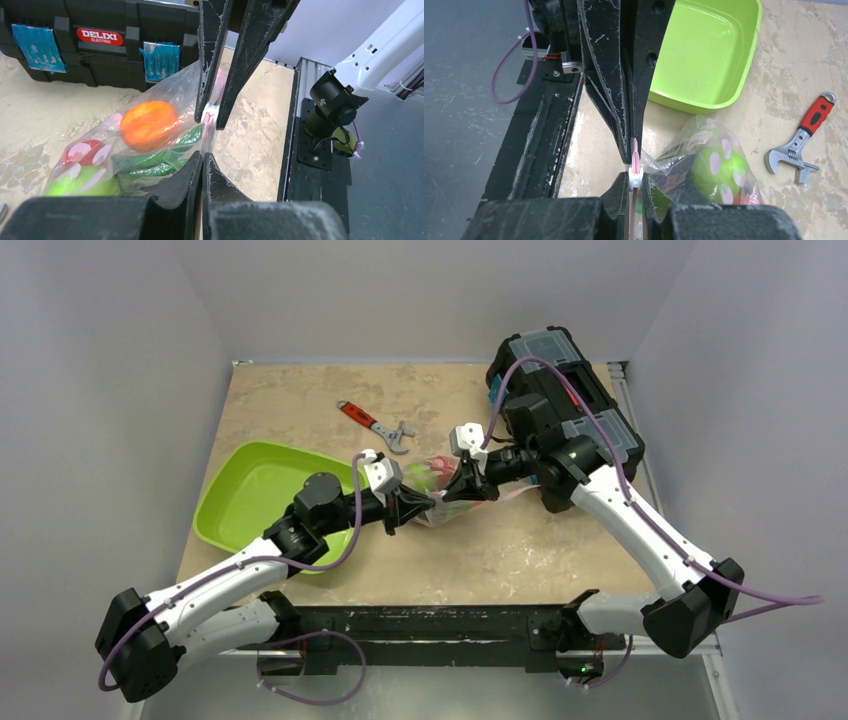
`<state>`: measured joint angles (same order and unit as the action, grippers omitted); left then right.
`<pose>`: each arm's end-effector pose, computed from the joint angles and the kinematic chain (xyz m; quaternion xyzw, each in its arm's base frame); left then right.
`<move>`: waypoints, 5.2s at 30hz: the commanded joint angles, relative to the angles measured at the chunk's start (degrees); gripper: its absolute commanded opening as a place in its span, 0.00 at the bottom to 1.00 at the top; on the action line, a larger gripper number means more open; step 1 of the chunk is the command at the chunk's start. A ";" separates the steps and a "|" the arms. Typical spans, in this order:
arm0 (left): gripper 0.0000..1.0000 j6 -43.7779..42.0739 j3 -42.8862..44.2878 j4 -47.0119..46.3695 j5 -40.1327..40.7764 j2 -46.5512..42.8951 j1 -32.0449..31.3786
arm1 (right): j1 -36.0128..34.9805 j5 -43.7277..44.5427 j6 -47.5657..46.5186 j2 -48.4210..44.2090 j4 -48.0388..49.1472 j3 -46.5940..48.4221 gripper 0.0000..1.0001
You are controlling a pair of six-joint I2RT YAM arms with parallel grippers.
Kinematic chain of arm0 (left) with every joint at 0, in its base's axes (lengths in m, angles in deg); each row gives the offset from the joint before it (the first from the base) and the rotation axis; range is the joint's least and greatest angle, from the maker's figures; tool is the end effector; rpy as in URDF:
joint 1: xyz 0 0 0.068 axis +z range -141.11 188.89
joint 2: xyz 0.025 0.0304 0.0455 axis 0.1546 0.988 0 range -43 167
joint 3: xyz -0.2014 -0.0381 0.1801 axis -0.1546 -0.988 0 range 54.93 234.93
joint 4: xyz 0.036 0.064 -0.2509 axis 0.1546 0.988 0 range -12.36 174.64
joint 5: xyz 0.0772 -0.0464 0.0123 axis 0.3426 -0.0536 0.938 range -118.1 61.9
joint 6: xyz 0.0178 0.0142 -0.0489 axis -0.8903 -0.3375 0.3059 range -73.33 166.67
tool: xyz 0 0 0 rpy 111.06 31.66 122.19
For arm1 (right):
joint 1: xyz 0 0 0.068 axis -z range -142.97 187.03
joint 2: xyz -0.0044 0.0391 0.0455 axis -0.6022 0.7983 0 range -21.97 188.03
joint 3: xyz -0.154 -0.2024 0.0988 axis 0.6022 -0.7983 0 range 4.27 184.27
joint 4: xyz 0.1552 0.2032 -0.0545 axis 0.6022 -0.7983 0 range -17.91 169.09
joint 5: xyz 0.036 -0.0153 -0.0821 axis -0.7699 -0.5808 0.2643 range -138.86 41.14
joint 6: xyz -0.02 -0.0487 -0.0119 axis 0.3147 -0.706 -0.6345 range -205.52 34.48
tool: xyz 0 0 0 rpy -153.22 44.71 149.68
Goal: Open the zip-top bag and remove the fake food
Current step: Unzip the zipper food storage bag at the center of the board.
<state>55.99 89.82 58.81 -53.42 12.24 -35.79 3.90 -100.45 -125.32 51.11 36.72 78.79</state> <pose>0.1501 -0.1699 0.2987 0.3579 0.6196 -0.4489 0.5352 0.2019 0.1650 0.3692 -0.6321 0.5513 0.3734 0.3963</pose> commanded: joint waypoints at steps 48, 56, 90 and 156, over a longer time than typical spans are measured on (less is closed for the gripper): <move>0.71 -5.38 4.33 -1.63 -5.21 -0.25 0.30 | 3.97 1.04 1.00 -4.55 1.50 -5.78 0.00; 0.46 -6.16 8.24 -1.67 -6.85 4.75 0.30 | 3.99 0.79 0.51 -4.88 1.19 -6.10 0.00; 0.00 -11.47 6.56 9.41 0.74 -3.91 0.46 | 10.97 6.24 -1.39 -11.25 2.63 -10.70 0.00; 0.00 -14.11 3.79 12.93 5.47 -10.46 0.89 | 29.82 15.80 -28.72 -7.30 -19.42 -3.25 0.00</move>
<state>42.81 93.49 73.22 -48.81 3.28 -35.49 32.23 -89.79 -151.48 43.56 18.64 73.19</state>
